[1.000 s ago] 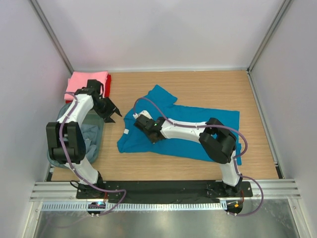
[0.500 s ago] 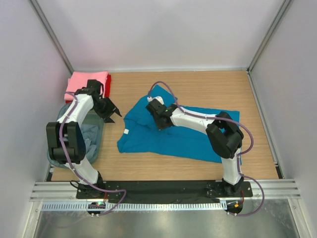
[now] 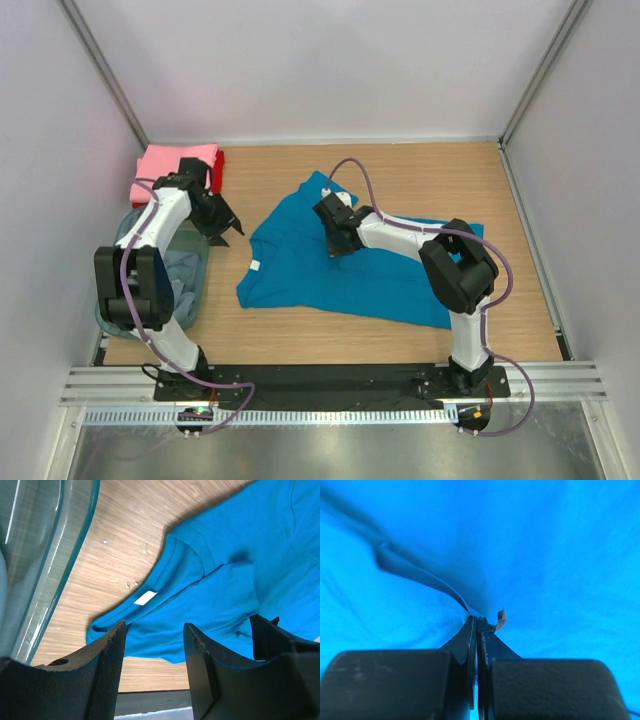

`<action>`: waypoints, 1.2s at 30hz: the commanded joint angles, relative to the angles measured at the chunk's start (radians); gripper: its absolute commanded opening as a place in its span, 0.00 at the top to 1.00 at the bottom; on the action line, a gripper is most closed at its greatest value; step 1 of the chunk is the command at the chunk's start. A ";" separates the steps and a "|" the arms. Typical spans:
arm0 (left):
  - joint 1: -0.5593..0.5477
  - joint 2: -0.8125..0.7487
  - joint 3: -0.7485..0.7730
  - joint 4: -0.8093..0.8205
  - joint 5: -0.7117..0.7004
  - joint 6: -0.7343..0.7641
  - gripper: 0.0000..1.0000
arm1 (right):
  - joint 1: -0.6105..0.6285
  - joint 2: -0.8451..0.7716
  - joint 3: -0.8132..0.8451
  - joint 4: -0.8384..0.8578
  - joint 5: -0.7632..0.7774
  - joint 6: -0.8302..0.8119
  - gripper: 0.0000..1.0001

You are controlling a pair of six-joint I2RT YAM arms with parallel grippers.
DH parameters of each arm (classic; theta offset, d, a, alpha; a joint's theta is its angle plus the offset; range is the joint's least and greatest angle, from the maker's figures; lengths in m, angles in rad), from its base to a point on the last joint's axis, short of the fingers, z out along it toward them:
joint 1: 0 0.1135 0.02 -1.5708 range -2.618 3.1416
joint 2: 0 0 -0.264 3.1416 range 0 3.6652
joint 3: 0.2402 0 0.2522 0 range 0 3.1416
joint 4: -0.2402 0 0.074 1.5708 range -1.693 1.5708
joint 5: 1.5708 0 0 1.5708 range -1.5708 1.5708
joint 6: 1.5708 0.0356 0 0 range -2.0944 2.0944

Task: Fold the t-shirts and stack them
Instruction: Fold the tshirt

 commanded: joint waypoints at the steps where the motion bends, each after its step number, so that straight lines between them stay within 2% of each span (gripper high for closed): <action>1: -0.013 -0.012 0.056 -0.023 -0.056 0.039 0.49 | -0.004 -0.024 -0.008 0.023 0.005 0.066 0.99; 4: -0.026 0.006 0.102 -0.033 -0.086 0.048 0.49 | -0.005 -0.045 -0.028 0.021 -0.005 0.110 0.97; 7: -0.036 0.037 0.153 0.012 -0.043 0.047 0.49 | -0.018 -0.077 -0.010 -0.014 0.001 0.133 0.77; 8: -0.038 0.043 0.162 0.035 -0.026 0.042 0.49 | -0.030 -0.085 0.010 -0.020 -0.009 0.135 0.67; 12: -0.053 0.106 0.258 0.137 0.038 0.001 0.48 | -0.133 -0.079 0.088 -0.039 -0.129 0.123 0.50; 13: -0.056 0.141 0.288 0.138 0.043 -0.004 0.48 | -0.154 -0.061 0.113 -0.046 -0.150 0.097 0.49; 16: -0.069 0.200 0.372 0.135 0.052 -0.013 0.48 | -0.234 0.034 0.243 -0.079 -0.204 0.063 0.47; 20: -0.070 0.207 0.398 0.129 0.072 -0.034 0.48 | -0.338 0.177 0.430 -0.062 -0.328 0.038 0.46; 24: -0.070 0.151 0.320 0.120 0.069 -0.039 0.48 | -0.374 0.331 0.631 -0.112 -0.333 -0.024 0.46; 26: -0.072 0.087 0.218 0.125 0.063 -0.037 0.48 | -0.378 0.419 0.738 -0.141 -0.318 -0.040 0.47; 28: -0.075 0.015 0.092 0.155 0.055 -0.047 0.48 | -0.392 0.473 0.786 -0.132 -0.311 -0.040 0.48; 30: -0.076 -0.022 0.029 0.189 0.057 -0.056 0.48 | -0.400 0.490 0.789 -0.102 -0.331 -0.055 0.48; 36: -0.082 -0.061 -0.026 0.181 0.052 -0.053 0.48 | -0.401 0.518 0.785 -0.016 -0.468 -0.117 0.49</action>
